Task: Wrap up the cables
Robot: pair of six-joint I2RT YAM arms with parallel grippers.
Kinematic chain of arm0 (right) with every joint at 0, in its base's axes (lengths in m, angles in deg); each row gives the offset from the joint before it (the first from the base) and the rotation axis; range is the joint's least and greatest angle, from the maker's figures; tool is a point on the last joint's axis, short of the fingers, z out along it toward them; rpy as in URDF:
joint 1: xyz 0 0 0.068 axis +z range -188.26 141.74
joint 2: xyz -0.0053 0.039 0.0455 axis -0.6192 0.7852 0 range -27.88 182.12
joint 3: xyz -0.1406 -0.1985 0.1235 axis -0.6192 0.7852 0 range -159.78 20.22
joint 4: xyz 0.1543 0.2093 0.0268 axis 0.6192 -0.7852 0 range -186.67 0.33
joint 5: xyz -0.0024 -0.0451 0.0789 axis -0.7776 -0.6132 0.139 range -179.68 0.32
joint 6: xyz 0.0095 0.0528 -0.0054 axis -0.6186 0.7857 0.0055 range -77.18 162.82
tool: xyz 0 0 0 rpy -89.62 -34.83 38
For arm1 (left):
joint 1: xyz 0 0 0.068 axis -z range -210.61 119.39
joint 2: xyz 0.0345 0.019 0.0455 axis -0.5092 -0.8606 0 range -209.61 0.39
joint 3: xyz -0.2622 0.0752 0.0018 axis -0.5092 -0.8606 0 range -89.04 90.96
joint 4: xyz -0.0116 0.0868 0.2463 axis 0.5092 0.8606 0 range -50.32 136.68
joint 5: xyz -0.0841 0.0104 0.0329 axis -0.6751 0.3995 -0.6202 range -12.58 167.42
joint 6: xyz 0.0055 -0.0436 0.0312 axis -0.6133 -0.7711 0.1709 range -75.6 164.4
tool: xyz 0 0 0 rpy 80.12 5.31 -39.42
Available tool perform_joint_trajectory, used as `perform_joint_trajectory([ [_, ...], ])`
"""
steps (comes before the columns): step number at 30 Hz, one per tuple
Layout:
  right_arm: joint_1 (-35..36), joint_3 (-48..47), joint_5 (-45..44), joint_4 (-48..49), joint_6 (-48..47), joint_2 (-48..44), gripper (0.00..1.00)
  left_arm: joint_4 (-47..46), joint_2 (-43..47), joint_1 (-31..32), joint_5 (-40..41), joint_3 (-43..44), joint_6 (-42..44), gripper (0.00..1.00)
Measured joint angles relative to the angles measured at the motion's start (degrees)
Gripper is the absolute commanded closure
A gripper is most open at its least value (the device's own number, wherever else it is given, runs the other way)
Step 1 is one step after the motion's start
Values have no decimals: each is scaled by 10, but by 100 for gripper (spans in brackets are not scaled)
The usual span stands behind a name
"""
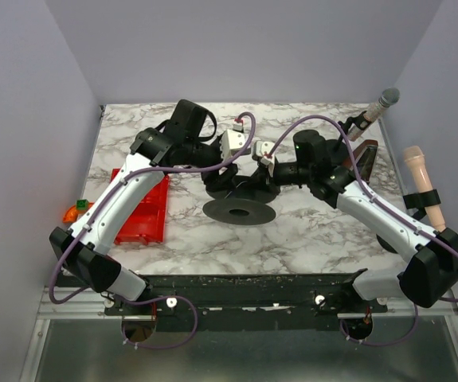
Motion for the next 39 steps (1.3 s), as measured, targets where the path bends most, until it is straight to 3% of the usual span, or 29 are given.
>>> perform_joint_trajectory([
  [9,0,1,6,9,31,0,99,-30,-46,1,-39,5,15,28],
  [13,0,1,7,9,35,1,99,-43,-49,4,-60,-9,3,43],
  [17,0,1,6,9,40,4,99,-60,-50,4,-68,-18,-13,67],
  [22,0,1,7,9,42,4,99,-73,-51,5,-67,-32,-18,71],
  [26,0,1,9,7,41,4,99,-78,-52,5,-66,-34,-15,83],
  [33,0,1,15,1,29,4,99,-65,-55,5,-71,-34,12,73],
  [39,0,2,16,-11,18,4,99,-54,-60,3,-75,-35,25,76],
])
